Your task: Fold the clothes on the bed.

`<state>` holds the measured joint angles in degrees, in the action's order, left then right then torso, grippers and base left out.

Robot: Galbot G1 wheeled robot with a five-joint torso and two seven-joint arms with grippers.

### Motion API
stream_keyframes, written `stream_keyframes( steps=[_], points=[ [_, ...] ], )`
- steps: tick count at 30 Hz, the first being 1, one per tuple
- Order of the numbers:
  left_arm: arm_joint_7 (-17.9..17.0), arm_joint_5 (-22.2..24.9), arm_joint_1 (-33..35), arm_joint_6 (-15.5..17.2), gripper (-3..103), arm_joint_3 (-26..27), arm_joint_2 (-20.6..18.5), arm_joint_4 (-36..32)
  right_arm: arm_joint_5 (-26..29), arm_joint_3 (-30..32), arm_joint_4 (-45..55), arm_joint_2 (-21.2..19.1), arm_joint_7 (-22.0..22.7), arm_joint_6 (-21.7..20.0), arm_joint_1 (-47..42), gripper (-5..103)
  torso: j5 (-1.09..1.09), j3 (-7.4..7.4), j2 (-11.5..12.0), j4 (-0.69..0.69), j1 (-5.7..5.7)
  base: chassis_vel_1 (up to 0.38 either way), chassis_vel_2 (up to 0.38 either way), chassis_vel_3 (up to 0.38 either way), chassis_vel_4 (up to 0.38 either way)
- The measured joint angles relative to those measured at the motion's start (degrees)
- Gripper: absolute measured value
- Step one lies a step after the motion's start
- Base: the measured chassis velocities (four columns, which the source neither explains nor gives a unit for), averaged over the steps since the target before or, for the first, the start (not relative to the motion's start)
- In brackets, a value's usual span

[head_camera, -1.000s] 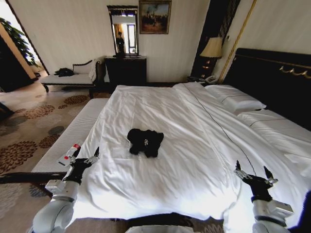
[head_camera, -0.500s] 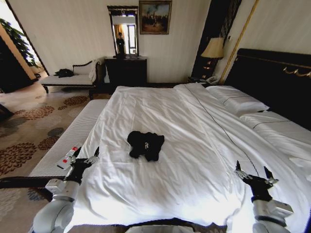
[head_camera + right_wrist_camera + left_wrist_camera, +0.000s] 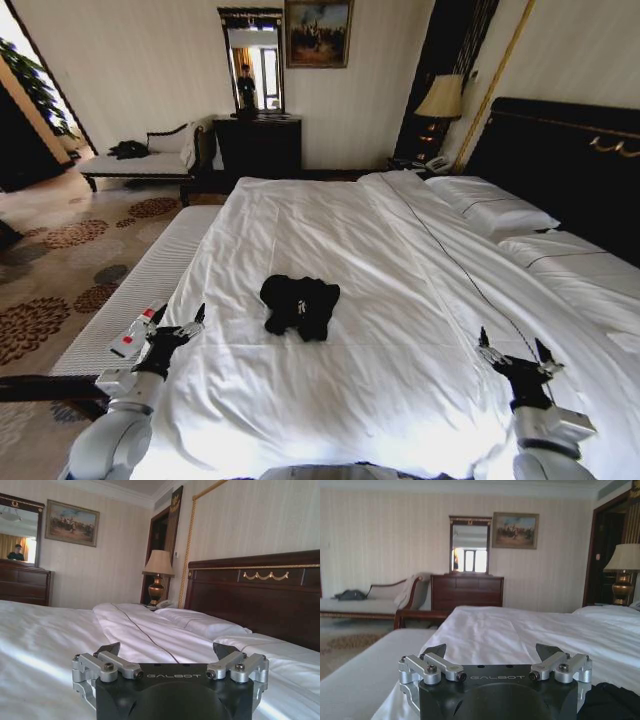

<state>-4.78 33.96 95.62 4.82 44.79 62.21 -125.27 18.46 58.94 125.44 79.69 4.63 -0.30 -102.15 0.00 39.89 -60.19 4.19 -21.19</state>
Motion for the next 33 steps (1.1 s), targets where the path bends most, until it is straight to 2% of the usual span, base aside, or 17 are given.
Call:
stream_keyframes(
  steps=[1, 3, 5, 7, 9, 11, 13, 16, 17, 18, 19, 20, 22, 25, 29, 32, 33],
  points=[
    [-1.28, 2.26, -2.45, 1.98, 100, -0.75, -1.21, 1.09, 0.07, -0.18, 0.28, -0.5, 0.22, -0.66, 0.3, 100, 0.0, 0.0, -0.01, 0.0, 0.01, 0.0, 0.0, 0.0, 0.0],
    [-2.24, 4.71, -4.94, 3.59, 100, -1.51, -2.61, 2.5, 0.07, -0.51, 0.52, -0.65, 0.46, -1.19, 0.41, 100, -0.01, 0.0, -0.01, 0.02, 0.01, 0.0, 0.0, 0.0, 0.0],
    [-2.57, 6.15, -6.64, 4.53, 100, -1.91, -4.05, 3.83, -0.06, -1.22, 0.61, -0.75, 0.82, -1.67, 0.56, 100, -0.03, 0.0, 0.0, 0.04, 0.0, 0.0, 0.0, 0.0, 0.0],
    [-2.49, 8.57, -8.45, 5.2, 100, -2.68, -7.29, 5.96, -0.87, -2.9, 0.38, -1.33, 1.82, -2.51, 1.24, 100, 0.0, 0.01, 0.0, -0.02, -0.01, 0.0, 0.0, 0.0, 0.0],
    [-2.45, 9.43, -9.19, 5.38, 100, -3.24, -8.42, 6.71, -1.15, -3.1, 0.27, -1.44, 1.96, -2.61, 1.25, 100, 0.0, 0.01, 0.0, -0.02, -0.01, 0.0, 0.0, 0.0, 0.0],
    [-2.07, 12.13, -14.19, 5.98, 100, -7.31, -13.48, 10.98, -2.11, -3.39, -0.15, -2.06, 2.35, -2.74, 1.12, 100, -0.01, 0.01, 0.0, 0.0, -0.01, 0.0, 0.0, 0.0, 0.0],
    [-1.99, 12.77, -16.05, 6.05, 100, -8.89, -14.7, 12.44, -2.16, -3.36, -0.2, -2.19, 2.45, -2.78, 1.06, 100, 0.0, 0.0, 0.0, 0.03, 0.0, 0.0, 0.0, 0.0, 0.0],
    [-1.94, 16.22, -26.93, 6.87, 100, -16.58, -17.67, 19.64, -2.17, -3.12, -0.39, -2.42, 2.65, -3.11, 1.14, 100, -0.01, 0.01, 0.0, 0.01, 0.0, 0.0, 0.0, 0.0, 0.0],
    [-1.84, 18.03, -32.02, 7.42, 100, -20.29, -18.0, 22.98, -2.17, -3.06, -0.47, -2.41, 2.75, -3.32, 1.21, 100, 0.02, 0.01, 0.0, 0.04, 0.0, 0.0, 0.0, 0.0, 0.0],
    [-1.84, 18.03, -32.02, 7.42, 100, -20.29, -18.0, 22.98, -2.17, -3.06, -0.47, -2.41, 2.75, -3.32, 1.21, 100, 0.02, 0.01, 0.0, 0.04, 0.0, 0.0, 0.0, 0.0, 0.0],
    [-1.74, 19.36, -36.01, 7.97, 100, -23.47, -17.98, 25.94, -2.16, -2.97, -0.5, -2.36, 2.85, -3.46, 1.22, 100, -0.01, 0.02, 0.0, 0.02, -0.01, 0.0, 0.0, 0.0, 0.0],
    [-0.99, 21.28, -46.39, 8.78, 100, -32.84, -16.19, 33.66, -2.14, -2.7, -0.47, -2.22, 2.94, -3.79, 1.09, 100, -0.01, 0.02, 0.01, 0.01, -0.01, 0.0, 0.0, 0.0, 0.0],
    [-0.84, 21.6, -47.94, 8.92, 100, -34.35, -15.75, 34.78, -2.12, -2.64, -0.46, -2.22, 2.95, -3.84, 1.08, 100, -0.01, 0.02, 0.01, 0.02, -0.02, 0.0, 0.0, 0.0, 0.0],
    [0.48, 21.81, -55.18, 9.39, 102, -42.05, -12.92, 40.33, -1.9, -2.21, -0.63, -2.38, 3.02, -4.21, 1.25, 100, -0.01, 0.01, 0.01, 0.01, -0.01, 0.0, 0.0, 0.0, 0.0],
    [1.8, 20.98, -60.04, 9.66, 98, -46.72, -11.36, 43.93, -1.75, -2.17, -0.87, -2.57, 3.12, -4.56, 1.58, 100, 0.01, 0.01, 0.01, 0.02, -0.01, 0.0, 0.0, 0.0, 0.0],
    [2.45, 20.38, -64.11, 10.57, 91, -51.11, -10.86, 47.34, -1.77, -2.46, -1.21, -2.53, 3.14, -4.7, 1.93, 100, 0.02, 0.01, 0.01, 0.01, -0.01, 0.0, 0.0, 0.0, 0.0],
    [2.45, 20.38, -64.11, 10.57, 91, -51.11, -10.86, 47.34, -1.77, -2.46, -1.21, -2.53, 3.14, -4.7, 1.93, 100, 0.02, 0.01, 0.01, 0.01, -0.01, 0.0, 0.0, 0.0, 0.0]
  ],
)
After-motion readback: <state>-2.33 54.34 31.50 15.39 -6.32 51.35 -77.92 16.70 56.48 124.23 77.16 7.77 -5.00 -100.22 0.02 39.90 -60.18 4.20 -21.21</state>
